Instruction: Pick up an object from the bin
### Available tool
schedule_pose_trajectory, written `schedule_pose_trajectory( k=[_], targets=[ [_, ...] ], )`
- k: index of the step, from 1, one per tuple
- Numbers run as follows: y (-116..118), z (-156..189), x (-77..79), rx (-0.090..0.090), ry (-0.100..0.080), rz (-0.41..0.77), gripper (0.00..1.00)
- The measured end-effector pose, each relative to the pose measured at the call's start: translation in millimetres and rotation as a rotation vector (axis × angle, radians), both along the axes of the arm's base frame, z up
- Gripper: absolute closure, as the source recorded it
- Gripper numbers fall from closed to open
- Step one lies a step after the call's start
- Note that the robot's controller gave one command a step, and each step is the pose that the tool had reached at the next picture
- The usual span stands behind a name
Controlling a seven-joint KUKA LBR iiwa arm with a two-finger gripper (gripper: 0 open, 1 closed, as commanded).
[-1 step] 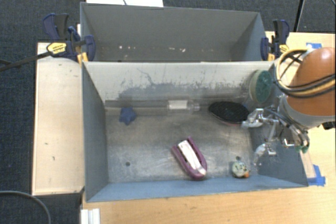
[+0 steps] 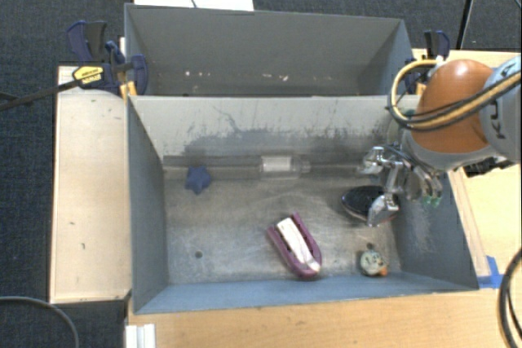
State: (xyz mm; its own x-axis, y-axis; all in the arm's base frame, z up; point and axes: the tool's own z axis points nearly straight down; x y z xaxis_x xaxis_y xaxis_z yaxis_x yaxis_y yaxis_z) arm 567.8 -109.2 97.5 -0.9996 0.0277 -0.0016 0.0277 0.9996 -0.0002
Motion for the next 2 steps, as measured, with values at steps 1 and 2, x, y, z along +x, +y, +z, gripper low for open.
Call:
schedule_pose_trajectory(
  k=[1, 2],
  targets=[
    [-7.5, 3.3, 4.0, -0.001, -0.005, 0.022, 0.00],
    [-22.8, 3.0, 8.4, 0.000, -0.005, -0.171, 0.00]
  ],
)
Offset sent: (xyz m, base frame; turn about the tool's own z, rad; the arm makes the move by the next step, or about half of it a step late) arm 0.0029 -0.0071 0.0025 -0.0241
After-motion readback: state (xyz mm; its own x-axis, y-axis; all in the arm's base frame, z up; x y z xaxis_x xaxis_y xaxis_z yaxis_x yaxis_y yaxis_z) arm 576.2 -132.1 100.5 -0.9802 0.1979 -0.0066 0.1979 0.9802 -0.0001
